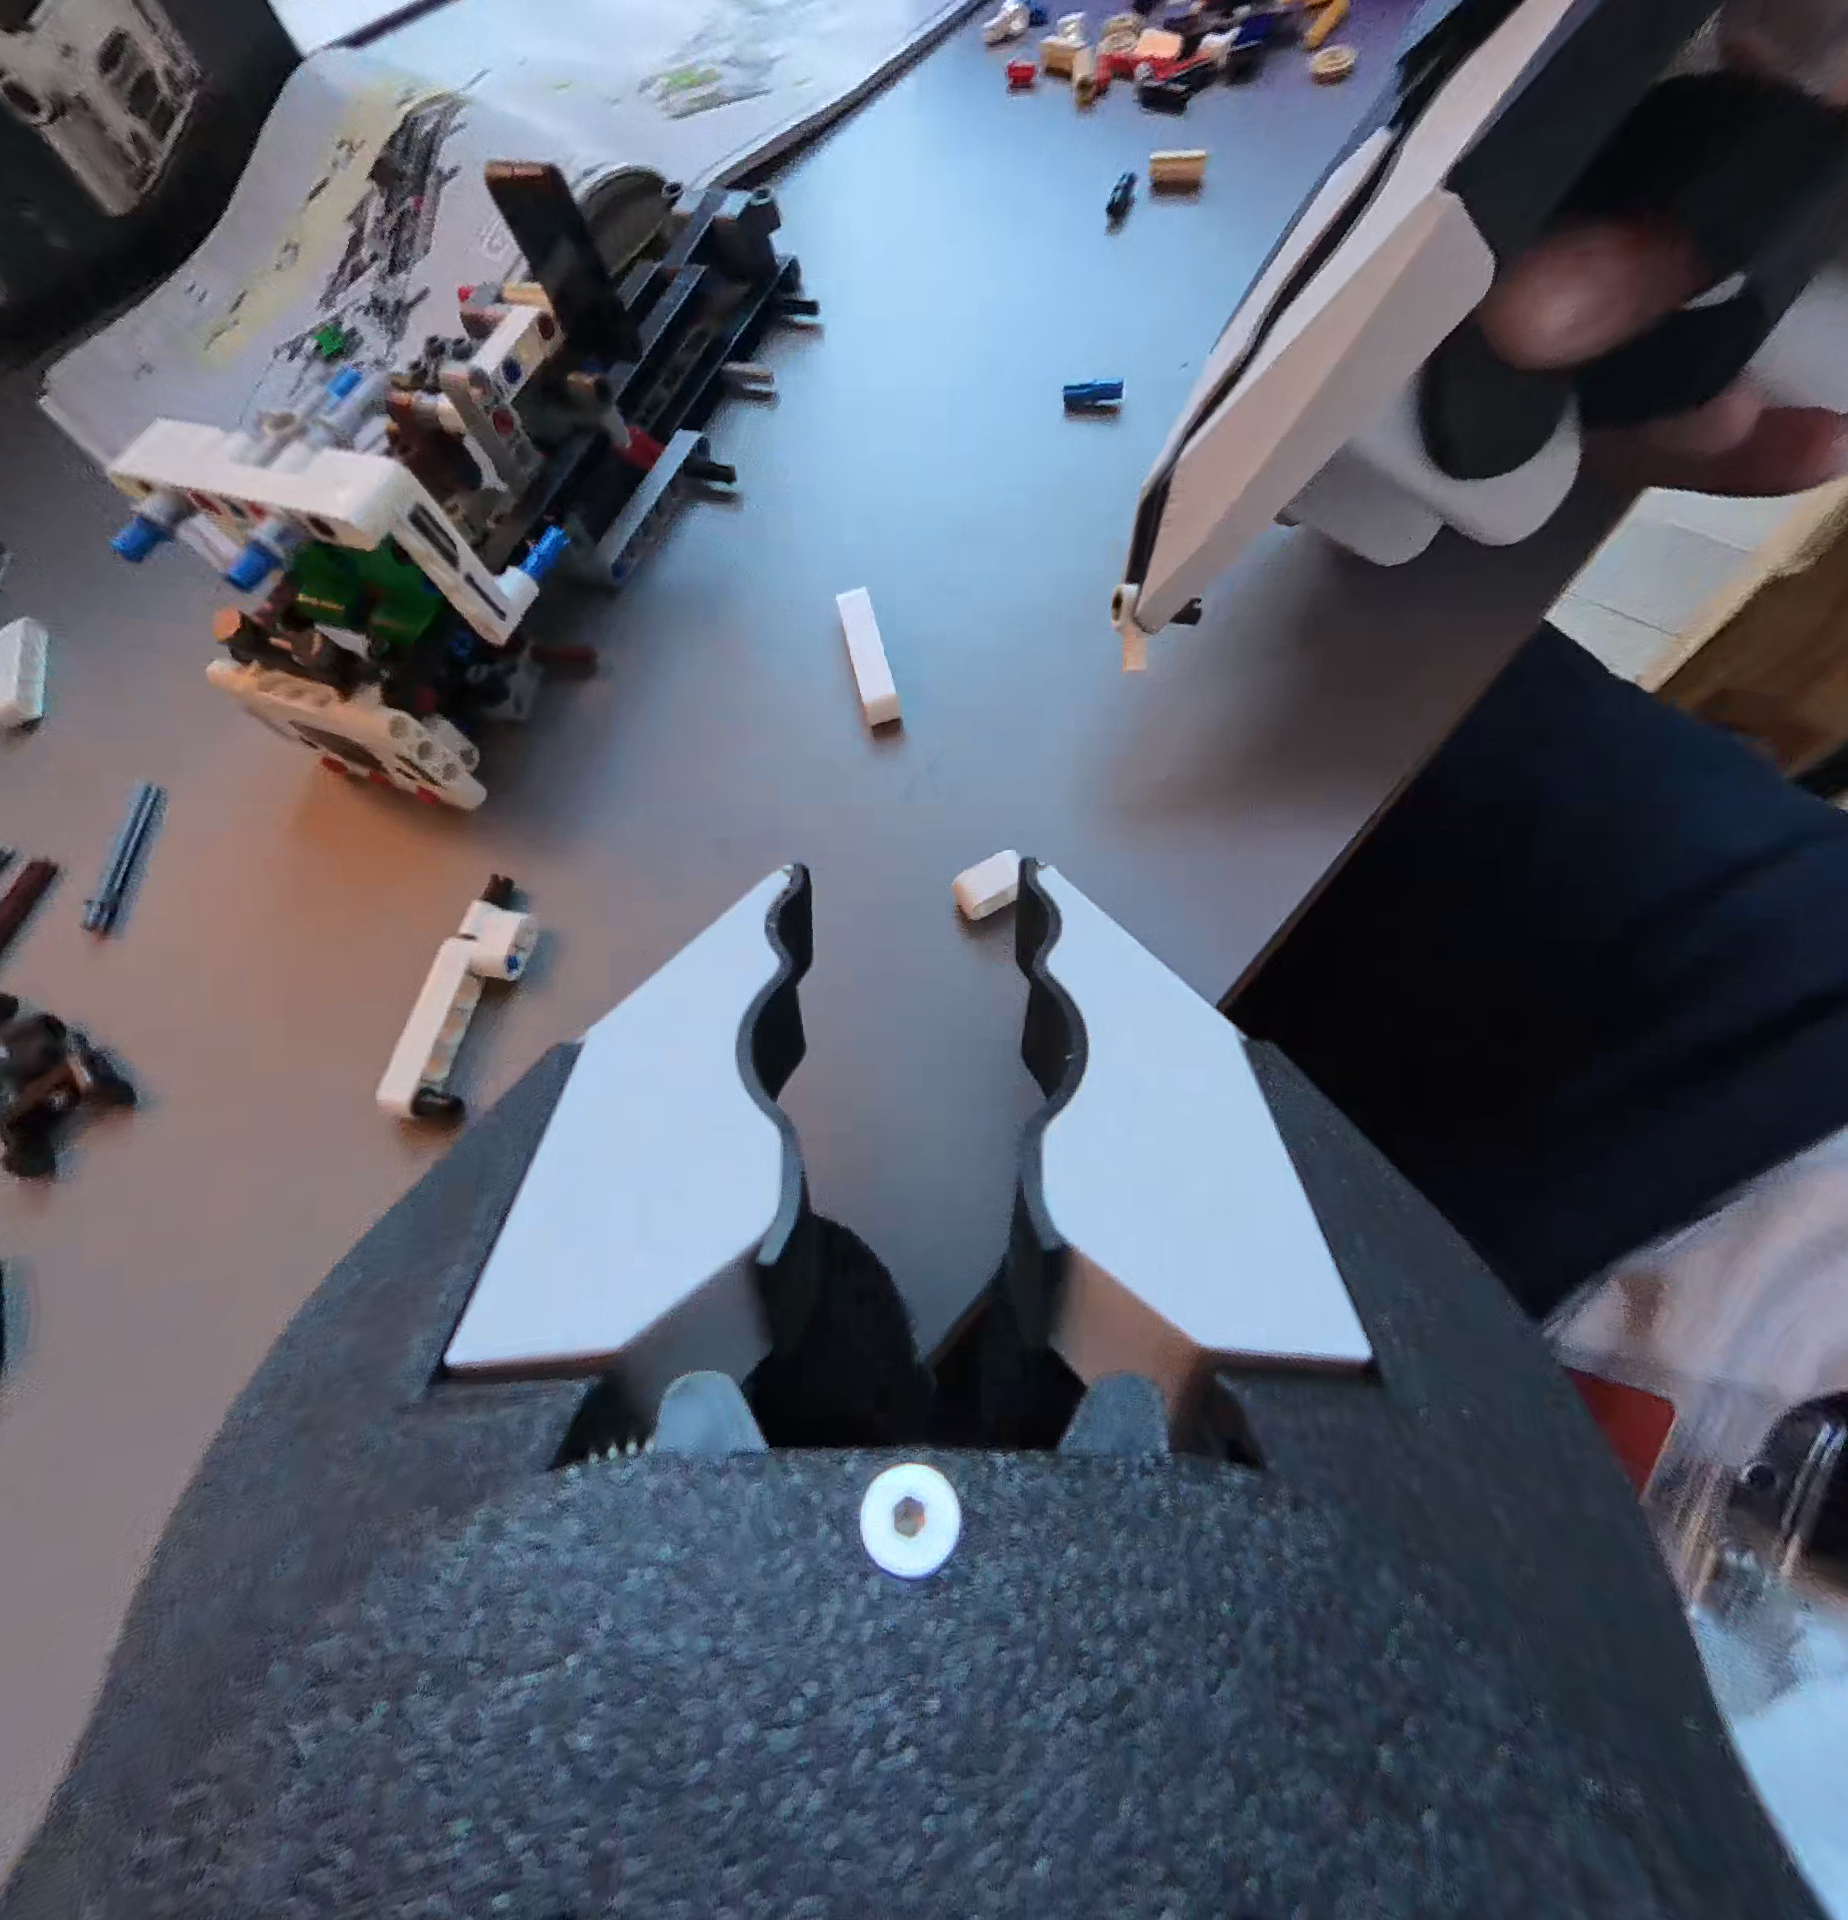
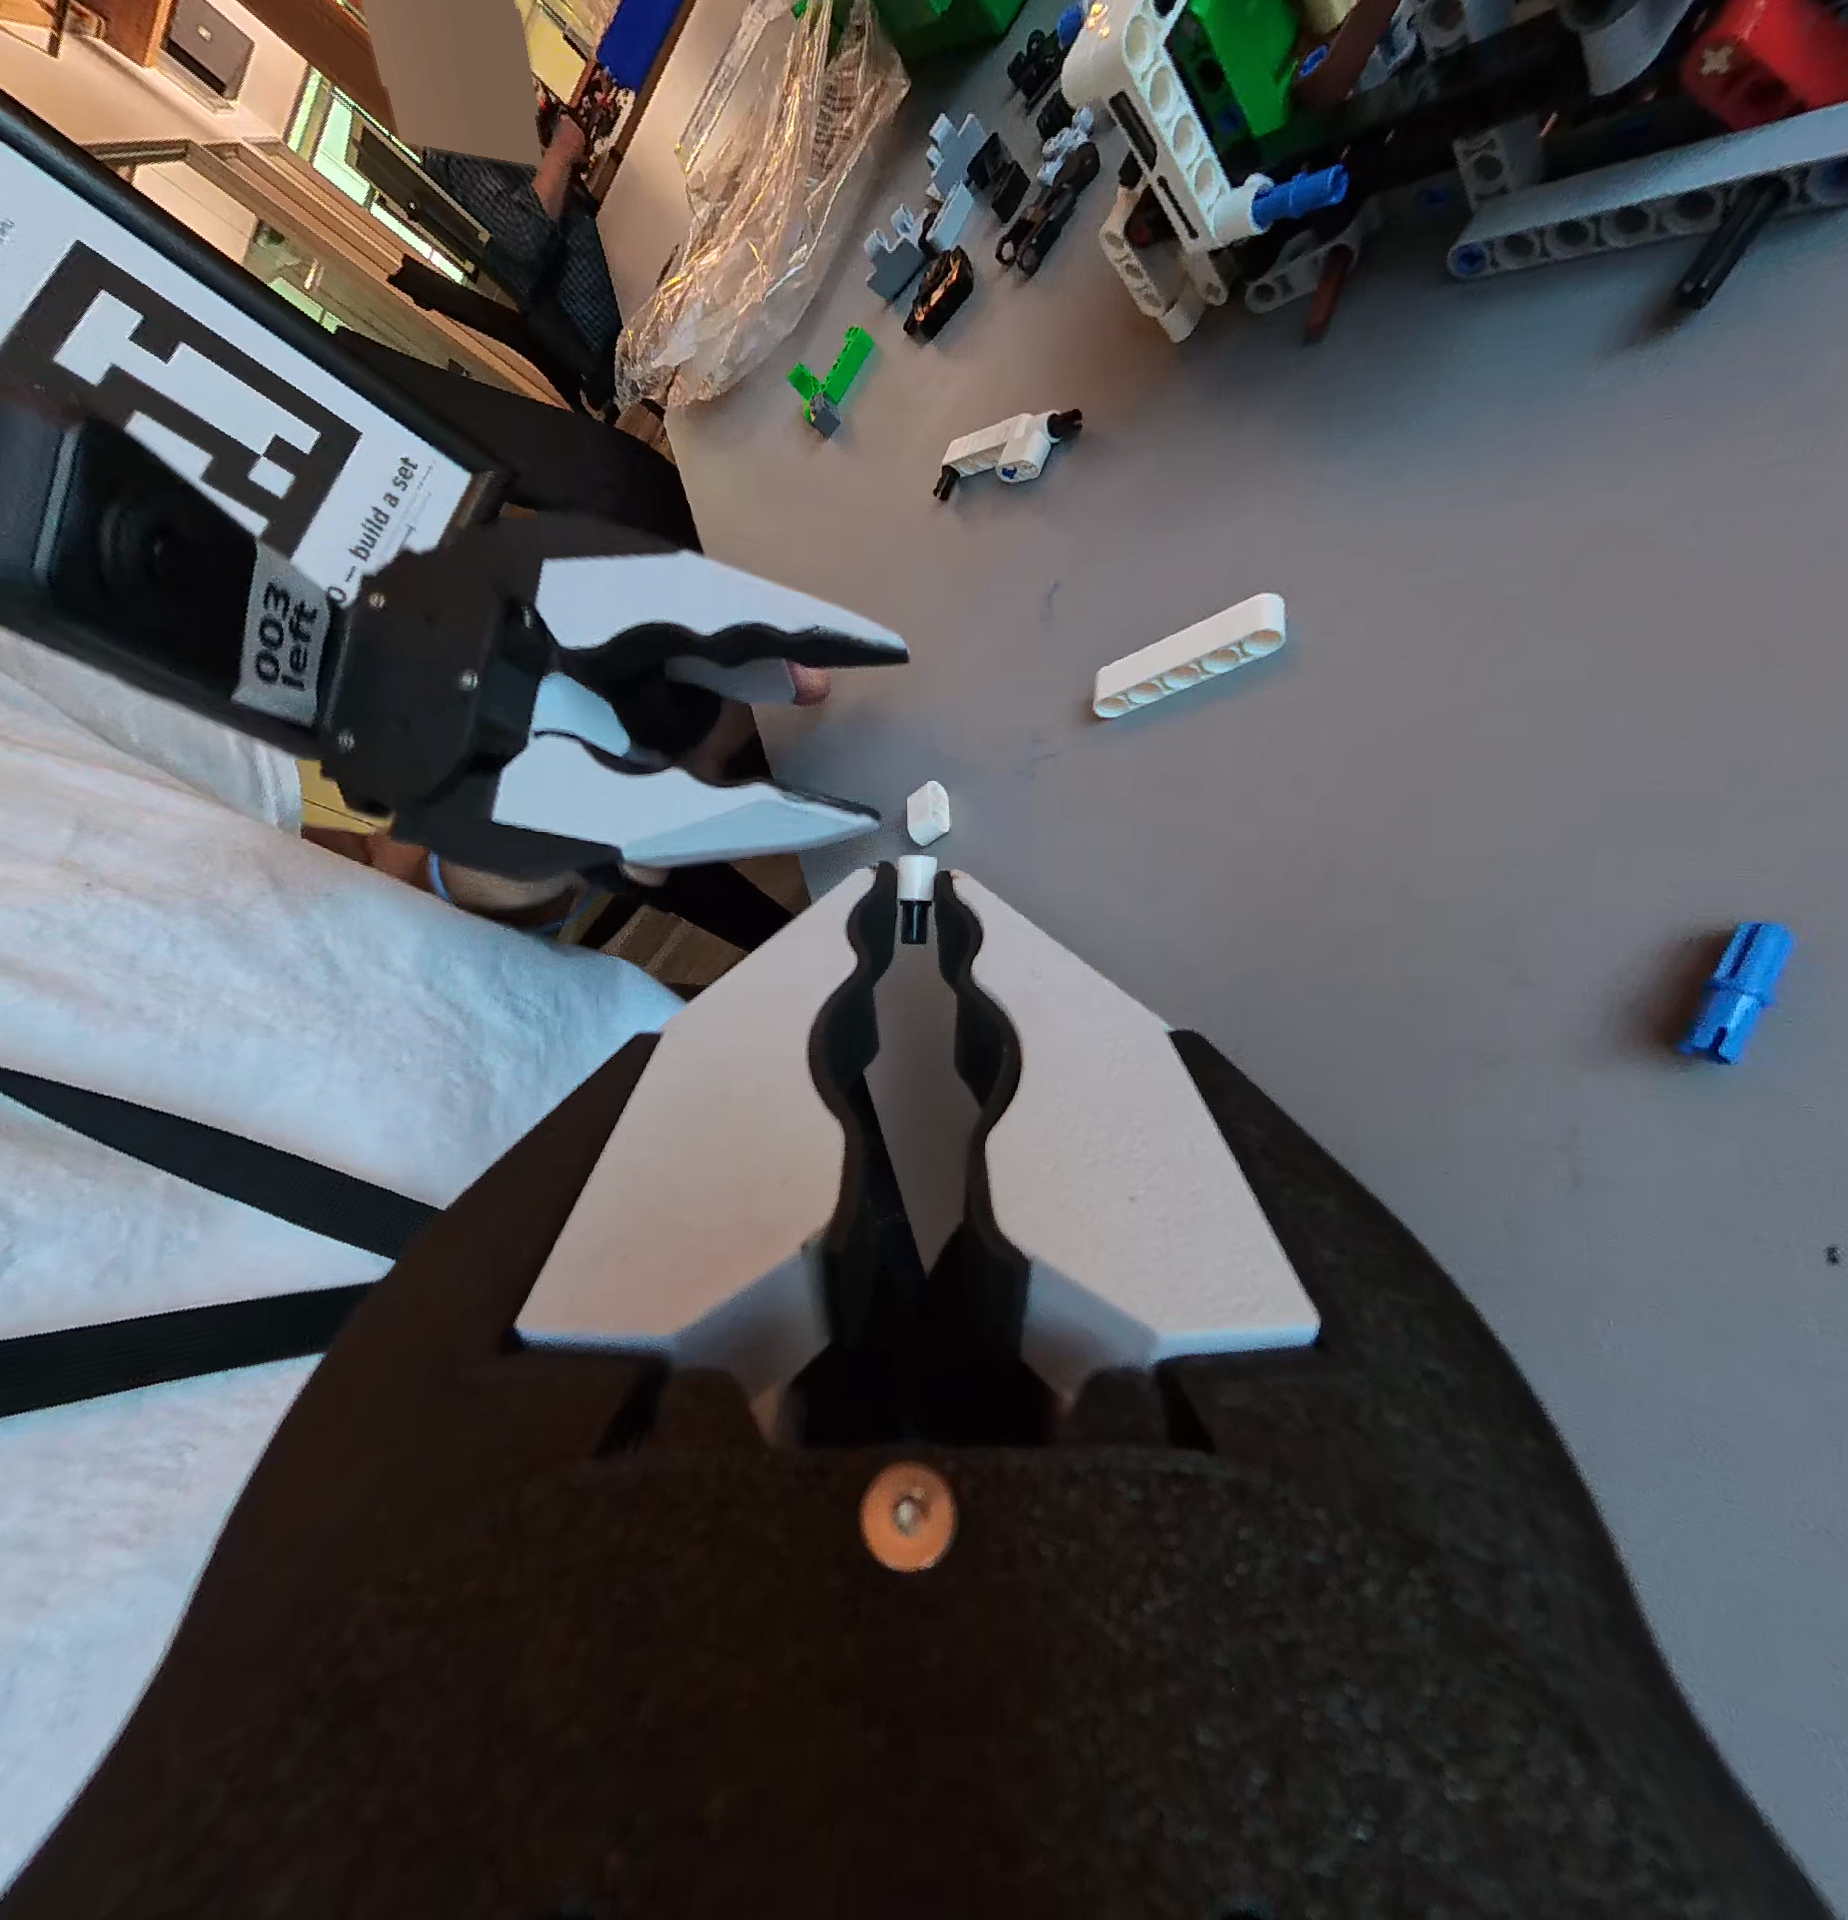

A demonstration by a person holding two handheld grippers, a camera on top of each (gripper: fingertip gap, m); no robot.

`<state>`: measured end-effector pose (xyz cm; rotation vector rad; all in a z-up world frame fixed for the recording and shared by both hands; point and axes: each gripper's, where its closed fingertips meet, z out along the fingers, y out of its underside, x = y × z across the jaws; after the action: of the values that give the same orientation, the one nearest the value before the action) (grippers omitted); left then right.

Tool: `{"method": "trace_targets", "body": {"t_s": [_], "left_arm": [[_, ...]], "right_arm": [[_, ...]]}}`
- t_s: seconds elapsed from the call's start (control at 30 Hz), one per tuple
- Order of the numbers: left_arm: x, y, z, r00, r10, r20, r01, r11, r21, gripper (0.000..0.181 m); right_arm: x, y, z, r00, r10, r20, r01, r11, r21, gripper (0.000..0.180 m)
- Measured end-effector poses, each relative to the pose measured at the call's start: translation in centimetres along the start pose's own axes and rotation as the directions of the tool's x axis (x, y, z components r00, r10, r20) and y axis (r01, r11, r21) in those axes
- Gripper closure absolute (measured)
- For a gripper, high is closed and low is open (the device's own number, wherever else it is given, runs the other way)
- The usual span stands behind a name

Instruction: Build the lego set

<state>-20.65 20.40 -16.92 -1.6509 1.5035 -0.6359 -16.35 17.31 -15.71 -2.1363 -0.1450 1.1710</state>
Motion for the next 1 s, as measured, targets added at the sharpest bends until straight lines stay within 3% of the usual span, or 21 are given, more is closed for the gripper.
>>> {"method": "trace_targets", "body": {"t_s": [0.2,0.3,0.4,0.5,0.57,0.63,0.73,0.83,1.0], "left_arm": [[1.4,0.6,1.1,0.996,-0.067,0.057,0.069,0.997,-0.033,0.148],[1.6,0.7,1.2,0.995,-0.077,0.067,0.080,0.996,-0.036,0.162],[1.5,0.6,1.5,0.995,-0.042,0.086,0.046,0.998,-0.047,0.168],[2.3,0.2,1.7,0.997,0.070,0.017,-0.069,0.997,-0.036,0.168],[3.4,-0.8,1.6,0.974,0.216,-0.061,-0.214,0.976,0.050,0.167],[2.4,-2.6,1.3,0.946,0.323,-0.007,-0.319,0.936,0.149,0.168],[1.2,-4.8,1.0,0.934,0.357,-0.029,-0.340,0.910,0.237,0.167],[0.2,-5.8,1.0,0.928,0.359,-0.103,-0.317,0.903,0.291,0.168],[0.0,-7.2,0.3,0.903,0.380,-0.198,-0.259,0.852,0.455,0.168]], "right_arm": [[-0.2,0.2,0.1,1.000,-0.027,-0.001,0.027,1.000,-0.011,0.174],[-0.2,0.2,0.1,0.999,-0.035,-0.003,0.034,0.999,-0.008,0.174],[0.0,0.1,0.1,0.999,-0.043,-0.022,0.043,0.999,0.000,0.174],[0.2,-0.7,0.0,0.998,-0.045,-0.052,0.048,0.997,0.055,0.174],[-0.5,-1.9,-0.4,0.998,-0.054,-0.027,0.058,0.989,0.134,0.175],[-1.5,-3.0,-0.8,0.999,-0.036,0.024,0.030,0.978,0.206,0.174],[-1.2,-3.9,-1.4,0.999,0.028,0.027,-0.035,0.960,0.279,0.174],[-2.1,-4.4,-1.2,0.984,0.106,0.146,-0.147,0.938,0.315,0.175],[-1.0,-4.2,-0.3,0.992,0.117,0.038,-0.123,0.943,0.310,0.174]]}}
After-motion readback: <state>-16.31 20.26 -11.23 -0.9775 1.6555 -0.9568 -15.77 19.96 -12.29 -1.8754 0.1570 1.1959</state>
